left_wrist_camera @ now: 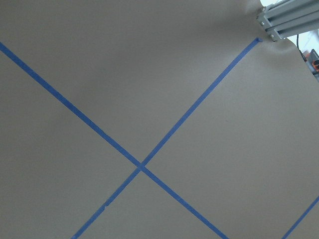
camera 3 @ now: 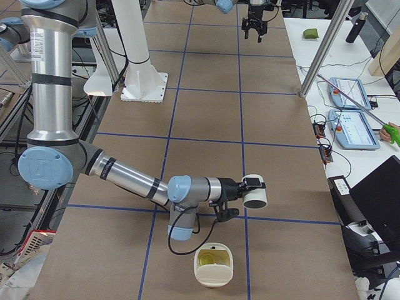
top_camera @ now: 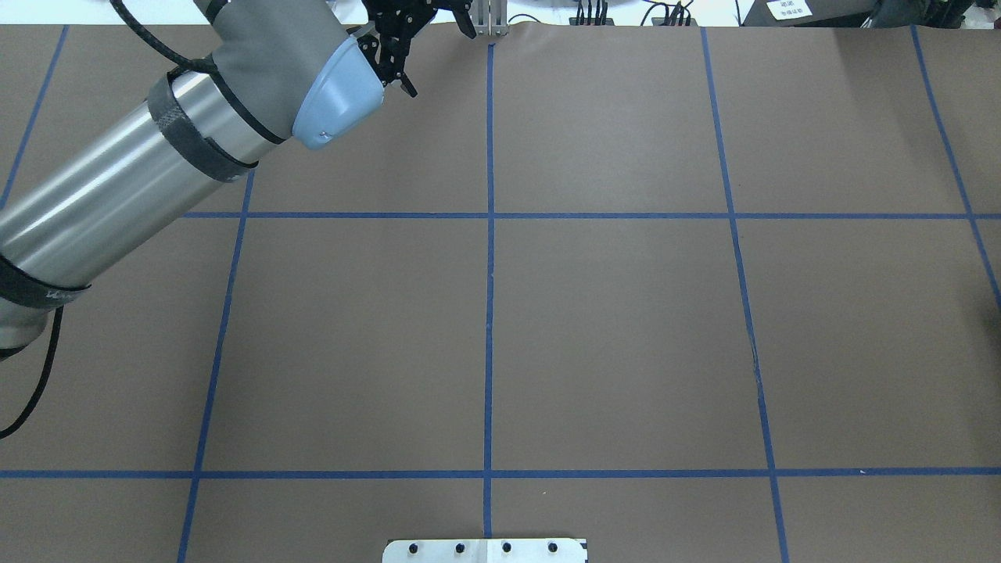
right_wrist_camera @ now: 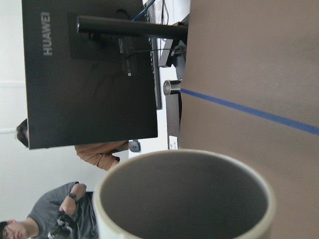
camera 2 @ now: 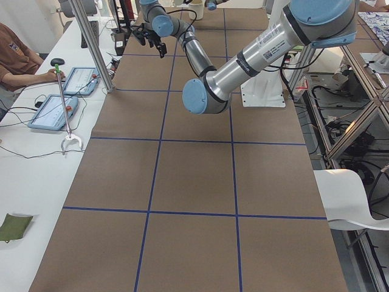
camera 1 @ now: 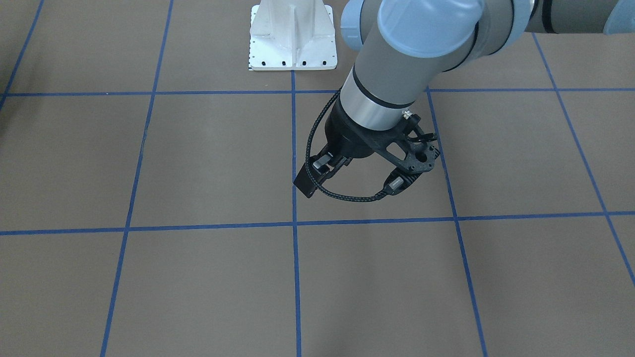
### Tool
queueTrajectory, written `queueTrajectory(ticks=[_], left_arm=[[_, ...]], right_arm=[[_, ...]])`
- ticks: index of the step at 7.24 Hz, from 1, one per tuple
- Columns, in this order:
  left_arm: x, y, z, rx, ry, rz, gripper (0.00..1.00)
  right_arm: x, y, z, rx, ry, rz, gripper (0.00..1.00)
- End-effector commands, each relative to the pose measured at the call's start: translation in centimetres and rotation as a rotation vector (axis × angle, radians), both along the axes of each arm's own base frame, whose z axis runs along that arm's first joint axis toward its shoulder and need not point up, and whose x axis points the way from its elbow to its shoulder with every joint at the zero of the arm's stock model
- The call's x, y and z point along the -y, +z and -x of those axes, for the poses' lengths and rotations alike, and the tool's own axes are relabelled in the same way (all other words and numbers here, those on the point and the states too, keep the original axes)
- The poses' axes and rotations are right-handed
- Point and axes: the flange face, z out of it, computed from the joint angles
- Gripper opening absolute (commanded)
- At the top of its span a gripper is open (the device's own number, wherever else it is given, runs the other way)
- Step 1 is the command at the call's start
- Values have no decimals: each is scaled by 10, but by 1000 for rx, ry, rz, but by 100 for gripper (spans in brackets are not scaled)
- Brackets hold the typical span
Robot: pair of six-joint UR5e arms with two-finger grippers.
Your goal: Left arm hands cup to right arm to dump lemon
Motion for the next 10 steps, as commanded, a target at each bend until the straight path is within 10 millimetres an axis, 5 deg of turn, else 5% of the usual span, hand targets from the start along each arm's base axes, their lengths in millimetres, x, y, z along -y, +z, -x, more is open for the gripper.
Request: queueTrajectory(ticks=[1, 2, 3, 5, 7, 10], left_arm=[[4, 2, 2, 4, -5, 5, 100], [6, 5, 0, 7, -3, 10, 100], [6, 4, -2, 7, -1, 10, 100], [5, 5, -4, 8, 1, 10, 100], [5, -3, -6, 4, 4, 5, 100], [4, -6, -9, 3, 7, 2, 100]], right_arm=[[65, -57, 60, -100, -8, -78, 12], [100, -94, 95, -138, -23, -77, 13], [112, -112, 128, -283, -56, -138, 13], [113, -118, 171, -676, -125, -284, 15], [121, -169, 222, -781, -126, -338, 15], [97, -266, 353, -970, -76, -349, 3]])
